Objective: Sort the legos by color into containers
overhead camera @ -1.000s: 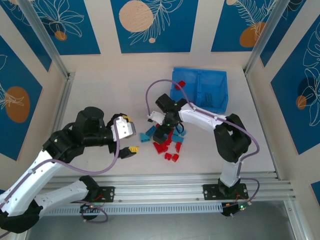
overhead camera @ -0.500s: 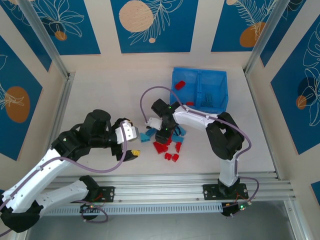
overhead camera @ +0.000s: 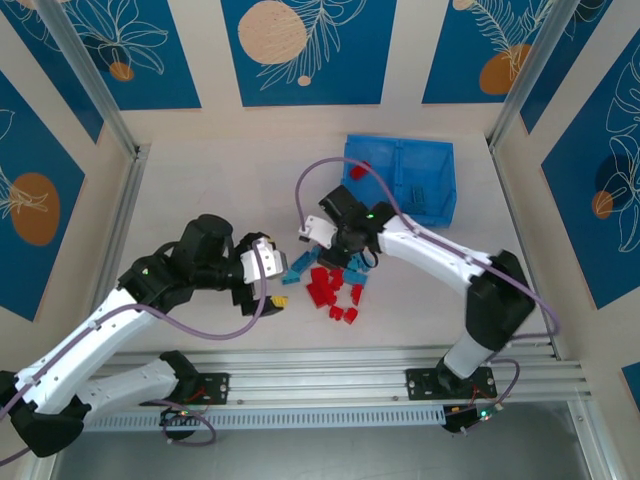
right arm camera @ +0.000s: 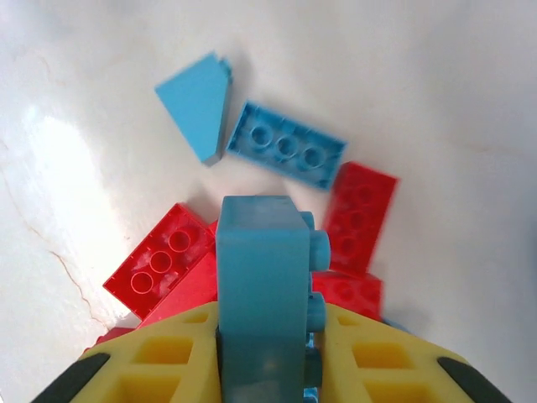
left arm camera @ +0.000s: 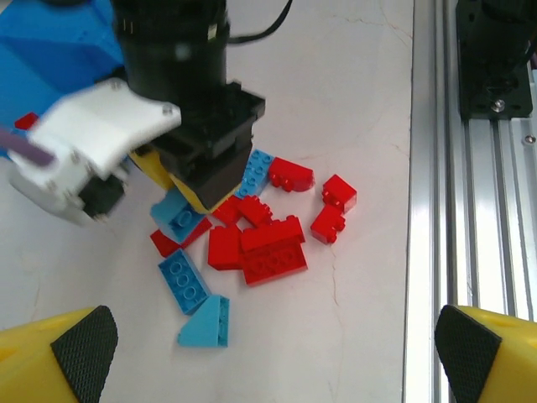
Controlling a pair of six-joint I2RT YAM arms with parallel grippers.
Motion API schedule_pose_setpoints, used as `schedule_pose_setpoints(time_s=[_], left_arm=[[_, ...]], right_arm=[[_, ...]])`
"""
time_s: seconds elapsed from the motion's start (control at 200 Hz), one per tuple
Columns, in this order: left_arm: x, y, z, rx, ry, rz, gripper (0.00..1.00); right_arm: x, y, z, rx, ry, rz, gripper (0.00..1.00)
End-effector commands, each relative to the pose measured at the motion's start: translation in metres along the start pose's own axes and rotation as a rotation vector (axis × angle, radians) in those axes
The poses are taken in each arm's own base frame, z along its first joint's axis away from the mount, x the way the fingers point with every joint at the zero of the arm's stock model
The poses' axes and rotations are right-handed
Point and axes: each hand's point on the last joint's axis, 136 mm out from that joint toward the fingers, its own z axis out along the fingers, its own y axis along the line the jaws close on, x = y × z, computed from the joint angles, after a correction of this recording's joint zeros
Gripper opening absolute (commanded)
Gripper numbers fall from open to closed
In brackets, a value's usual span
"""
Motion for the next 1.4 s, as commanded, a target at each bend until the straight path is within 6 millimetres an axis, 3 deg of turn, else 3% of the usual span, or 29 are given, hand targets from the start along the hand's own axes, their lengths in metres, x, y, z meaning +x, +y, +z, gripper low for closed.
schedule_pose_setpoints(time_s=[0.0,0.205,0.33,0.42,0.56,0.775,0.95,1.155,1.29,1.395], left_arm=[[-0.021,0.009,0.004,-0.029,-0.085,0.025,1.0],[-0.027,0.016,0.012,-0.034,-0.085,0.032,1.0],[-0.028,0.029,0.015,-0.09,-0.086,-0.008,1.0],[-0.027,0.043,0.017,-0.15,-0.071,-0.09,1.0],[-0.023,0.059,0.021,-0.209,-0.018,-0.199,1.0],[-0.018,0.078,0.028,-0.283,0.02,-0.4,1.0],[0.001,0.105,0.022,-0.459,0.115,-0.653,1.0],[0.018,0.106,0.031,-0.462,0.273,-0.725,1.0],[0.018,0.099,0.051,-0.385,0.315,-0.772,1.0],[0.018,0.099,0.072,-0.349,0.319,-0.846,1.0]], right_arm=[[-0.008,-0.033,-0.037,0.115,-0.138,0.146,0.26],[0.011,-0.093,-0.081,0.285,-0.214,0.365,0.23],[0.055,-0.16,-0.111,0.419,-0.25,0.742,0.23],[0.093,-0.199,-0.121,0.484,-0.253,0.98,0.23],[0.142,-0.245,-0.109,0.51,-0.182,1.219,0.23],[0.158,-0.293,-0.067,0.477,-0.049,1.312,0.25],[0.151,-0.316,-0.046,0.428,-0.011,1.337,0.36],[0.13,-0.32,-0.068,0.409,-0.06,1.311,0.48],[0.114,-0.295,-0.096,0.367,-0.121,1.305,0.47],[0.097,-0.249,-0.119,0.269,-0.202,1.339,0.5]])
